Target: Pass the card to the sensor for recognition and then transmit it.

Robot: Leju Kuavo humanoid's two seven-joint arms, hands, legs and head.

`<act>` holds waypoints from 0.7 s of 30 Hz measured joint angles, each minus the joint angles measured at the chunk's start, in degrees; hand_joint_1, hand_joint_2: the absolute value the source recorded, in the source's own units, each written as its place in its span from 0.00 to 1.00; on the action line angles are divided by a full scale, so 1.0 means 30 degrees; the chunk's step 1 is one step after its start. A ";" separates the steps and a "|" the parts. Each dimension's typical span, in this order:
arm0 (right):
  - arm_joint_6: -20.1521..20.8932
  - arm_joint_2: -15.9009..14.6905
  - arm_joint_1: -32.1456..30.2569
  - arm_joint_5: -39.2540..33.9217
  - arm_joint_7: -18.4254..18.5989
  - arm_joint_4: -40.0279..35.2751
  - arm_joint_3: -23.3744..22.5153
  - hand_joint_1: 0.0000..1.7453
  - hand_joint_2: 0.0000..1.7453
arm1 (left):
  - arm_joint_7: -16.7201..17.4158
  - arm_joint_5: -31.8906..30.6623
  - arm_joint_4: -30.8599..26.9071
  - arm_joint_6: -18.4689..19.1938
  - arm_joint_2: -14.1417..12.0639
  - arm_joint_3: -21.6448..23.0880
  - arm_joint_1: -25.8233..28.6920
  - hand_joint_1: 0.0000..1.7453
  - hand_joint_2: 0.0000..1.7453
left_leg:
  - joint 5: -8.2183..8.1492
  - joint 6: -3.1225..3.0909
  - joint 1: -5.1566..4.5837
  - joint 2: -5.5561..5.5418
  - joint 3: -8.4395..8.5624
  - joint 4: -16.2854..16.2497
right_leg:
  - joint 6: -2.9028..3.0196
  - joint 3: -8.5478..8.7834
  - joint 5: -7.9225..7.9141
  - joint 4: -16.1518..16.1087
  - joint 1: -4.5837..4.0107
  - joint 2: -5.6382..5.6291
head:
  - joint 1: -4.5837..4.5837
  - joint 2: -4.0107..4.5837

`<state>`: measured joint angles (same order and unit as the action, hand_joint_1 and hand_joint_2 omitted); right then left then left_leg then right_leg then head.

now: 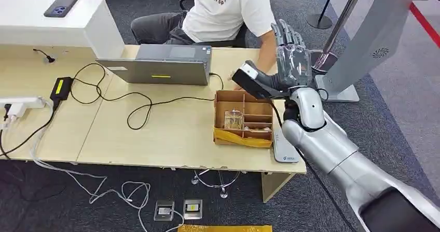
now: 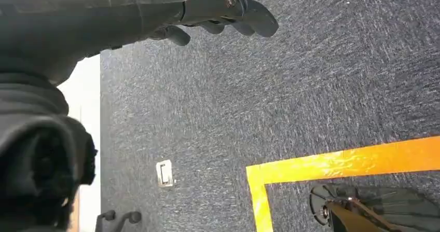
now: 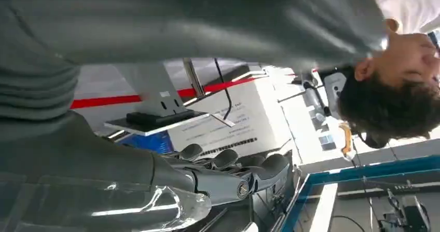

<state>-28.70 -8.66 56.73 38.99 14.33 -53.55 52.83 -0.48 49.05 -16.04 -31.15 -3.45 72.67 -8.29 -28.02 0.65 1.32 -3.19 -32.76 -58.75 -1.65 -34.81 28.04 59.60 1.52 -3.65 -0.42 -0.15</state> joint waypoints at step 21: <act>0.2783 -0.1967 -0.7001 0.0263 -0.1601 -0.8749 -0.0757 0.00 1.00 | -0.0474 0.0423 0.0000 -0.0204 0.0000 -0.0138 0.0414 0.00 0.00 | -0.0016 0.0003 0.0000 0.0023 0.0006 0.0004 | 0.0012 0.0000 0.0009 -0.0005 -0.0003 -0.0014 | 0.0007 0.0007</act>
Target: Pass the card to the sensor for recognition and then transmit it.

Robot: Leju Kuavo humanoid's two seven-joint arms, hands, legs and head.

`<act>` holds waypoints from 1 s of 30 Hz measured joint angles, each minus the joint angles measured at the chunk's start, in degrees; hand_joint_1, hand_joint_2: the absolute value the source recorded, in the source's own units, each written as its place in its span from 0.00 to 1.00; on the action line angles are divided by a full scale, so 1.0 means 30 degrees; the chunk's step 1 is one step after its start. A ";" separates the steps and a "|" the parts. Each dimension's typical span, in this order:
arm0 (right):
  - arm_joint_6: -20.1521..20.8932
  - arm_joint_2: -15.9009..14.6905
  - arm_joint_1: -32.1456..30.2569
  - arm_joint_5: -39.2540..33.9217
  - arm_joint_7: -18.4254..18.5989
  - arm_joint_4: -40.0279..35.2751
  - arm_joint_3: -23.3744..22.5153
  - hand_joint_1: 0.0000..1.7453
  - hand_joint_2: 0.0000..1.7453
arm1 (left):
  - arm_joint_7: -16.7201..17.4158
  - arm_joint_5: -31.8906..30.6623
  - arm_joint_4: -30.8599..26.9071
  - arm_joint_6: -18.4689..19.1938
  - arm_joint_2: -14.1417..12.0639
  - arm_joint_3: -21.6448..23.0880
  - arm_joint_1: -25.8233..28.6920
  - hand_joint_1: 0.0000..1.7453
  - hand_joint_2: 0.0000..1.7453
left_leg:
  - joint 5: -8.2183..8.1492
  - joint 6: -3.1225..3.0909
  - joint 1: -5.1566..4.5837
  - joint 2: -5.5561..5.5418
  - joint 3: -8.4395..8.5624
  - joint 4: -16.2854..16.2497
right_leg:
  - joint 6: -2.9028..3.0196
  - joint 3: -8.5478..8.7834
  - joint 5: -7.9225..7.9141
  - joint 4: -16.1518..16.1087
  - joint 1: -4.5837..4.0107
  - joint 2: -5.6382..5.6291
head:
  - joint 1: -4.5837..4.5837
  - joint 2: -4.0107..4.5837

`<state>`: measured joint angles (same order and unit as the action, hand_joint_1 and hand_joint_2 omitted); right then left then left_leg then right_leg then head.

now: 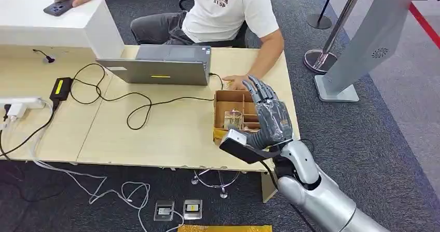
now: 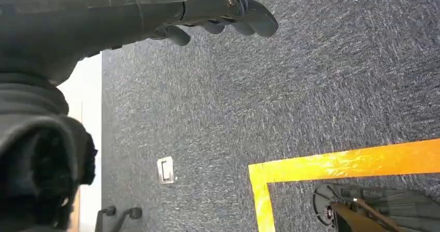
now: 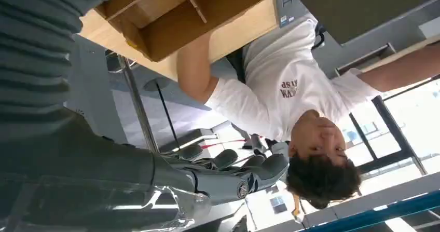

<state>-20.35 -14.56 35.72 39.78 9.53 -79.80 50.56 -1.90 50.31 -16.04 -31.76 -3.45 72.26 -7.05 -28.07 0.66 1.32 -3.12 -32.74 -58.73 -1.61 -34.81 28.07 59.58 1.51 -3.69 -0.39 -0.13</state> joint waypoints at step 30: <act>0.3066 0.0109 -0.0958 0.4026 0.1925 0.2738 0.1056 0.00 1.00 | 0.0044 0.0364 0.0000 -0.0037 0.0007 -0.0073 0.0021 0.00 0.00 | -0.0001 -0.0001 0.0002 -0.0008 -0.0022 0.0004 | 0.0001 0.0002 0.0002 0.0001 0.0000 0.0008 | -0.0007 0.0000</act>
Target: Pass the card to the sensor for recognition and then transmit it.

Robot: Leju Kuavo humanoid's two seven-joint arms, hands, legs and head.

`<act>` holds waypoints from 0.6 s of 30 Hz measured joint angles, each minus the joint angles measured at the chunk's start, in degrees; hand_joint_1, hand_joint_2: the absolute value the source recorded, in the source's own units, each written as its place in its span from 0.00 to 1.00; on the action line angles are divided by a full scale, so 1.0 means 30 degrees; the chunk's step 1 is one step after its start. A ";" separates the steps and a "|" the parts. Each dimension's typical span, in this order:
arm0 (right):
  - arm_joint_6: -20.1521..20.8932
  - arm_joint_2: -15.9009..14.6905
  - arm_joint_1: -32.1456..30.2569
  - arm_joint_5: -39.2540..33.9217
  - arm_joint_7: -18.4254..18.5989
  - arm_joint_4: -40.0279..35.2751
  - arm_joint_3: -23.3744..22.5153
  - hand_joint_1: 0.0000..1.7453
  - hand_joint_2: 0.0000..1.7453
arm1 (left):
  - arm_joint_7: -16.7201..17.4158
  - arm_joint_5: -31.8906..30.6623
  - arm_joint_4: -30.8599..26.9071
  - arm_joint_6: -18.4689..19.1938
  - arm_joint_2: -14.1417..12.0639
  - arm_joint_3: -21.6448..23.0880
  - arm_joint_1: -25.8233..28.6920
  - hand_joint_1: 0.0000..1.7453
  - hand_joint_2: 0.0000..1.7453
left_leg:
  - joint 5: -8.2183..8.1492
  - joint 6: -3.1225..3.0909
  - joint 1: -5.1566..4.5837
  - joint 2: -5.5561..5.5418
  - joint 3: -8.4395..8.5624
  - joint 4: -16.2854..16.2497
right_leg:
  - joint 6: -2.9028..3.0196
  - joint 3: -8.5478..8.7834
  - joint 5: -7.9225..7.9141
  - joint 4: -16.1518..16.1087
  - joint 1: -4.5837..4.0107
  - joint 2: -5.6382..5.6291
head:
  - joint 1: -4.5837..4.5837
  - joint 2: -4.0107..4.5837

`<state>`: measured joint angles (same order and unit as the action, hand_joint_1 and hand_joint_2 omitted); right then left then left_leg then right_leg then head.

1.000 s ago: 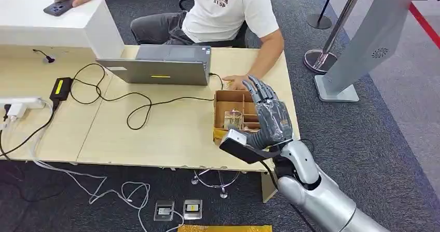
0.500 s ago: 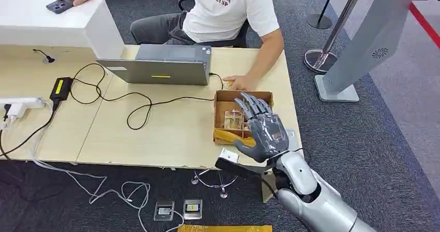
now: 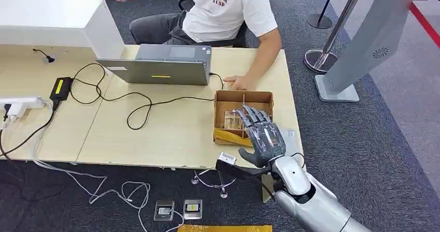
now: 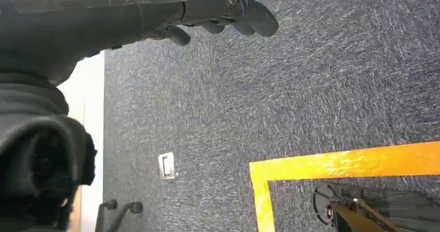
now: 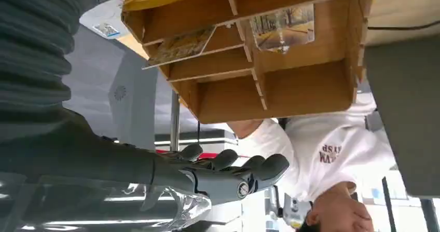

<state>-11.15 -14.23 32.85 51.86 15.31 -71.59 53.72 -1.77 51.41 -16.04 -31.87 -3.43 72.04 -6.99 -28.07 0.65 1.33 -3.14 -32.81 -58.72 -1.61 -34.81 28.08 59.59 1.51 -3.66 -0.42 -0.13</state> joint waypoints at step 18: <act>-0.0676 0.1158 0.1383 -0.0966 0.0326 0.3827 0.0284 0.00 1.00 | 0.0022 0.0335 0.0000 -0.0022 0.0000 -0.0321 0.0003 0.00 0.00 | 0.0001 0.0000 0.0000 -0.0005 0.0001 0.0000 | 0.0000 -0.0001 -0.0001 0.0001 0.0001 0.0005 | 0.0000 0.0000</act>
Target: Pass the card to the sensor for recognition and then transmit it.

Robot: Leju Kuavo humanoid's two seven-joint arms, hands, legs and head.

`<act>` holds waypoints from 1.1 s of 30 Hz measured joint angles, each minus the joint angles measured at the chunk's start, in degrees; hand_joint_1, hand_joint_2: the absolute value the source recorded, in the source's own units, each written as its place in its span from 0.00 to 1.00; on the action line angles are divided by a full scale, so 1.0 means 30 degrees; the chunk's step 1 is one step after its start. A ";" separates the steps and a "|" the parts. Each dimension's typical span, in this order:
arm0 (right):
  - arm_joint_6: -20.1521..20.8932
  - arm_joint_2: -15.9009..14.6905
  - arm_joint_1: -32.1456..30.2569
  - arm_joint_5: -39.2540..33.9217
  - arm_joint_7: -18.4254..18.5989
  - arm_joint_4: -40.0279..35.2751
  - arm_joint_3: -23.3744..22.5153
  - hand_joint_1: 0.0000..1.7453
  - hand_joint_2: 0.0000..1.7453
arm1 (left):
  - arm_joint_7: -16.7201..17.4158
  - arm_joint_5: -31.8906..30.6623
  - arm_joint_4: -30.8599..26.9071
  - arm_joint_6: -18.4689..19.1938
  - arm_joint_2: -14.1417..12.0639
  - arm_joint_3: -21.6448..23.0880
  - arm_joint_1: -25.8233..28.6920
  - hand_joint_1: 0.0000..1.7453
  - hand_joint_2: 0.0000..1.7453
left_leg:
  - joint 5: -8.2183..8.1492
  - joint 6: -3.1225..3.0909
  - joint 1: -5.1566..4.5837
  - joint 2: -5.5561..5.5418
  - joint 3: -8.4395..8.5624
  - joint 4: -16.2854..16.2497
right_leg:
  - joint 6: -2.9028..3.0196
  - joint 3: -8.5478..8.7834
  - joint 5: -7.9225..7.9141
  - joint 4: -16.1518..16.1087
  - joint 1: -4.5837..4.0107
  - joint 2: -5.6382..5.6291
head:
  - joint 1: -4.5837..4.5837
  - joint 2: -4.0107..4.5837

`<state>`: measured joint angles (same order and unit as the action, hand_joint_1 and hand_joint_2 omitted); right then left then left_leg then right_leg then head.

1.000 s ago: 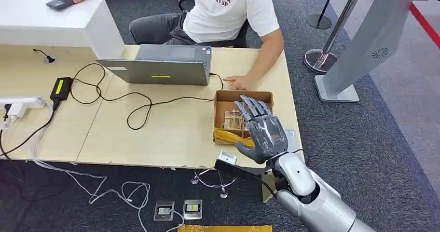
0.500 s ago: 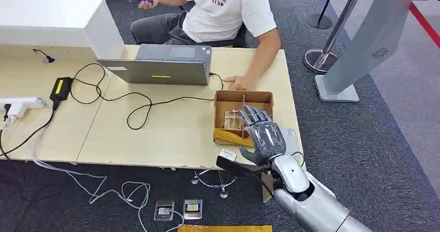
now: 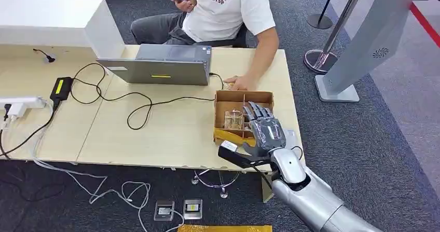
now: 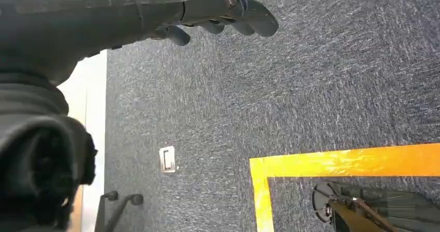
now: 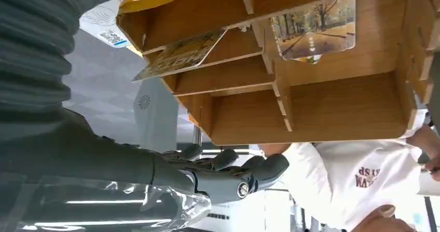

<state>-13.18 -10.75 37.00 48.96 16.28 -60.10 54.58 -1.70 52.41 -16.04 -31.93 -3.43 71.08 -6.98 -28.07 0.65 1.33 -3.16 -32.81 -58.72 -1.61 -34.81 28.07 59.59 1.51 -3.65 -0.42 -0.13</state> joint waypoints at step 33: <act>-0.0378 -0.0473 -0.0336 -0.0211 0.0576 0.1165 -0.0780 0.00 1.00 | -0.0029 -0.0226 0.0000 -0.0153 0.0000 -0.0087 -0.0005 0.00 0.00 | 0.0000 0.0000 -0.0001 0.0009 0.0012 -0.0001 | 0.0000 -0.0003 -0.0001 -0.0001 0.0000 -0.0011 | 0.0007 0.0000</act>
<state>-14.31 -12.17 35.99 48.33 18.01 -56.61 52.24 -1.79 51.74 -16.04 -32.39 -3.43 70.82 -6.99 -28.07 0.65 1.33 -3.13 -32.77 -58.73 -1.61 -34.82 28.07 59.59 1.51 -3.68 -0.39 -0.13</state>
